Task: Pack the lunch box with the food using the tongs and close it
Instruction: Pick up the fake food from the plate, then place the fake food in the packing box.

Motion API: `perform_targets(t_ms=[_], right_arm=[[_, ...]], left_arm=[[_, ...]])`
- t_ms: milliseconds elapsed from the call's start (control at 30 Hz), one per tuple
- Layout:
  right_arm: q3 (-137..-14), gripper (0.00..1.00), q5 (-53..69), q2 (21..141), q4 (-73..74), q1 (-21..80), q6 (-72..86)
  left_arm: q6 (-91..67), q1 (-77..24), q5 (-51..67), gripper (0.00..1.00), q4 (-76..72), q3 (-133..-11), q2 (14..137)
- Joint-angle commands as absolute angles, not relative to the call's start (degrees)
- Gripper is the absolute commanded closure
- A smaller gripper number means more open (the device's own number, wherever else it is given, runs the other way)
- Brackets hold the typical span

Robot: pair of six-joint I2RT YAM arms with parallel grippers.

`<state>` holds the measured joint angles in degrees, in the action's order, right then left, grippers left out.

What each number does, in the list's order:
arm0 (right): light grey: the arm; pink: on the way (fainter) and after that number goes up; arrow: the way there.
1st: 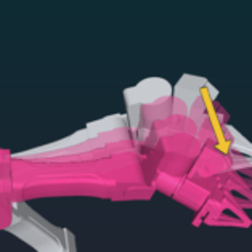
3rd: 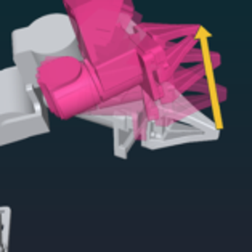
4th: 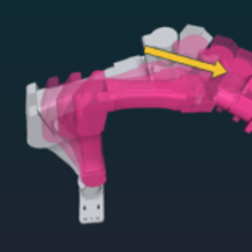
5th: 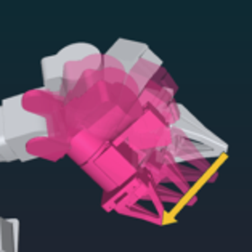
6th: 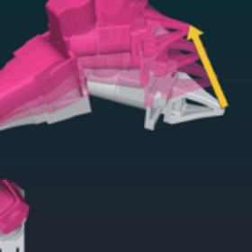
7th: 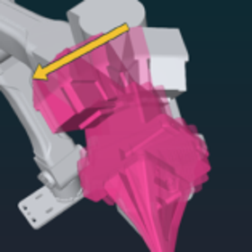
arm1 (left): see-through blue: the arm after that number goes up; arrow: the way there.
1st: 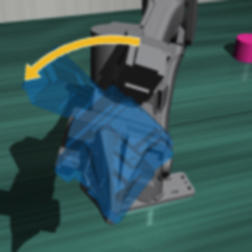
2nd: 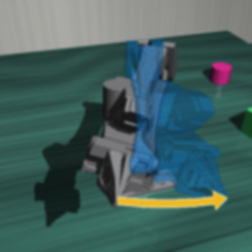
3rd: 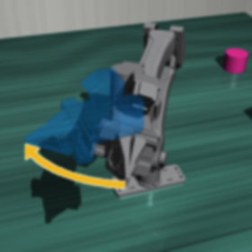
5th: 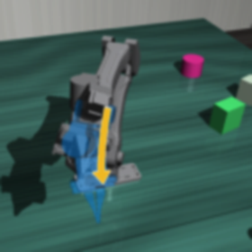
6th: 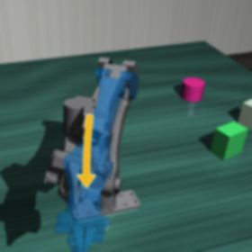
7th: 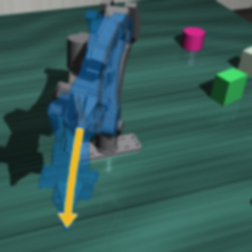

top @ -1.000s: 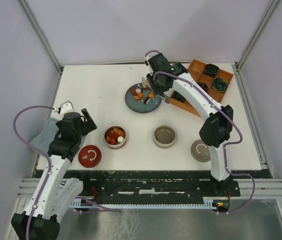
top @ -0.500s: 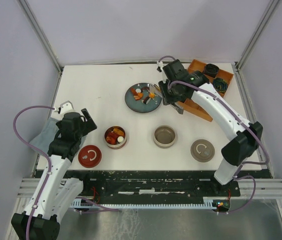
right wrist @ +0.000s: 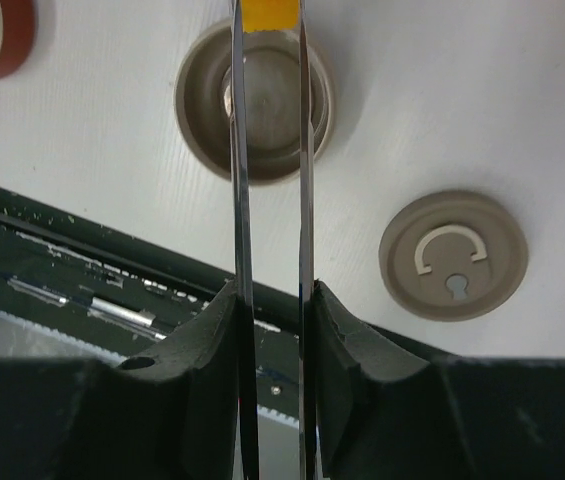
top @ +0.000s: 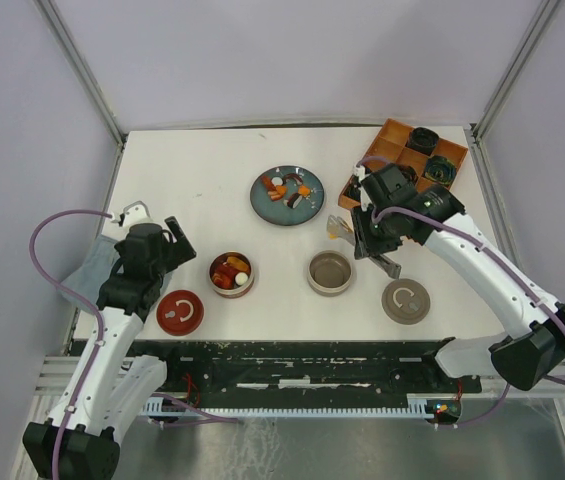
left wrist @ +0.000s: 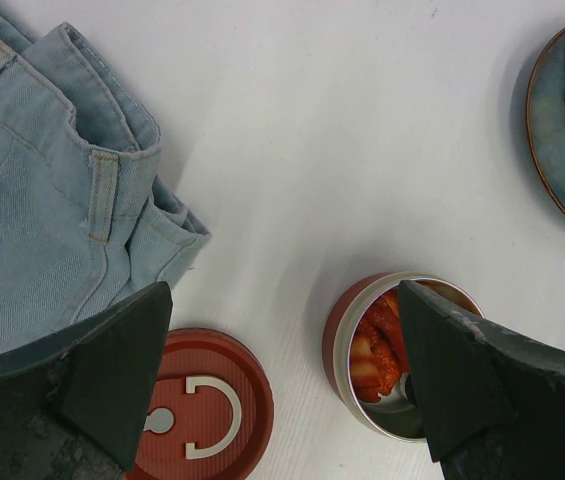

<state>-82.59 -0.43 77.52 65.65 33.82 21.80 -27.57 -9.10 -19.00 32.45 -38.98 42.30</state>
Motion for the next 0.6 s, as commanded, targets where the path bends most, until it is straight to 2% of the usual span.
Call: perform_targets(t_ms=[0, 567], right_arm=[[-77.84, 0.64, 6.48, 74.6, 64.13, 33.75, 26.83], [-66.02, 0.63, 13.71, 77.7, 56.97, 34.05, 26.63]], left_arm=[[-26.85, -8.88, -19.02, 0.0, 29.78, -39.2, 41.95], [-27.09, -8.96, -19.6, 0.0, 29.99, -39.29, 42.28]])
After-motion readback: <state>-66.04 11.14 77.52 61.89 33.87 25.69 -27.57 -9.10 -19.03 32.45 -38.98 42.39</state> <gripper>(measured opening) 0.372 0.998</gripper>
